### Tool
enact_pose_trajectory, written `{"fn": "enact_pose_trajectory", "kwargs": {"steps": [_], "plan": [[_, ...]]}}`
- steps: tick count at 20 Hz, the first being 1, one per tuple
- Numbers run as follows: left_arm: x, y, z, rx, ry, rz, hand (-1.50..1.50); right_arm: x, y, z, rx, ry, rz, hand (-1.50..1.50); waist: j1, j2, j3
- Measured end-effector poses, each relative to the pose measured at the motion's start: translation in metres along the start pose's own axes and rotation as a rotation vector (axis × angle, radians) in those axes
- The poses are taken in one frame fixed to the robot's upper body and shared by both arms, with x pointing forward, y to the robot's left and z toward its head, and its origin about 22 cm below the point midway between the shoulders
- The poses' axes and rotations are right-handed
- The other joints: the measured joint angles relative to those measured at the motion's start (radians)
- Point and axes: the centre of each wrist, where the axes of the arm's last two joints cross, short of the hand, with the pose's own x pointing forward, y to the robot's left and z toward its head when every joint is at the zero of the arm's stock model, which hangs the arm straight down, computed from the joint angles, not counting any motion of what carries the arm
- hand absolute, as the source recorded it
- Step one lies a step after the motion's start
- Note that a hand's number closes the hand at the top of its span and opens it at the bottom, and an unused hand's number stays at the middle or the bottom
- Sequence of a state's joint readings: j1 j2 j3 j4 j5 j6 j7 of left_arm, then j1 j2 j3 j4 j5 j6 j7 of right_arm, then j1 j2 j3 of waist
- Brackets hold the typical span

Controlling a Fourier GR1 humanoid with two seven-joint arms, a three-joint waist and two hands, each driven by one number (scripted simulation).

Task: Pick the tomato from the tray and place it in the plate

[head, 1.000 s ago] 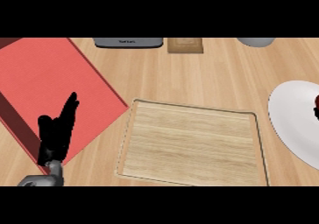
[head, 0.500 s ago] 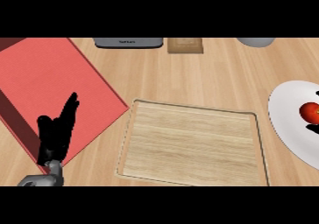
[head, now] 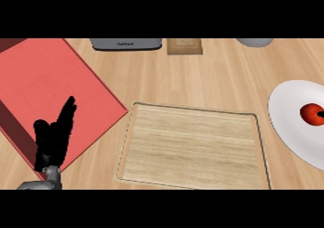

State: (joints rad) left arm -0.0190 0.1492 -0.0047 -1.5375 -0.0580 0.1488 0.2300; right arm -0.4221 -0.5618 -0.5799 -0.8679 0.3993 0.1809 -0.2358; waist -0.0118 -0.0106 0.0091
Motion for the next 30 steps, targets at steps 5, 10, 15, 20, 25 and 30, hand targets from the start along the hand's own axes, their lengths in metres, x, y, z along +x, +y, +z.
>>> {"fn": "enact_pose_trajectory", "kwargs": {"steps": [5,10,15,20,25,30], "plan": [[0.0,-0.002,0.0,-0.001,-0.007,0.002,0.0,-0.021,-0.02,0.015,-0.048,-0.028,-0.199,-1.5,0.003,0.001,0.0],[0.005,-0.007,-0.002,-0.004,-0.004,-0.001,0.0,-0.045,-0.036,0.031,-0.029,-0.052,-0.289,-1.5,0.011,0.004,-0.001],[0.004,-0.007,-0.003,-0.014,-0.009,0.001,0.0,-0.061,-0.031,0.041,-0.005,-0.098,-0.314,-1.5,0.014,0.003,-0.001],[0.005,-0.006,-0.005,-0.012,0.002,0.003,0.0,-0.069,-0.02,0.047,-0.008,-0.118,-0.308,-1.5,0.014,0.004,-0.002],[0.004,-0.01,-0.002,-0.011,-0.019,-0.006,0.0,-0.07,-0.017,0.042,-0.035,-0.077,-0.265,-1.5,0.017,0.003,-0.001],[0.005,-0.01,-0.003,-0.006,-0.012,-0.009,0.0,-0.076,-0.016,0.044,-0.057,-0.041,-0.224,-1.5,0.018,0.004,-0.001]]}}
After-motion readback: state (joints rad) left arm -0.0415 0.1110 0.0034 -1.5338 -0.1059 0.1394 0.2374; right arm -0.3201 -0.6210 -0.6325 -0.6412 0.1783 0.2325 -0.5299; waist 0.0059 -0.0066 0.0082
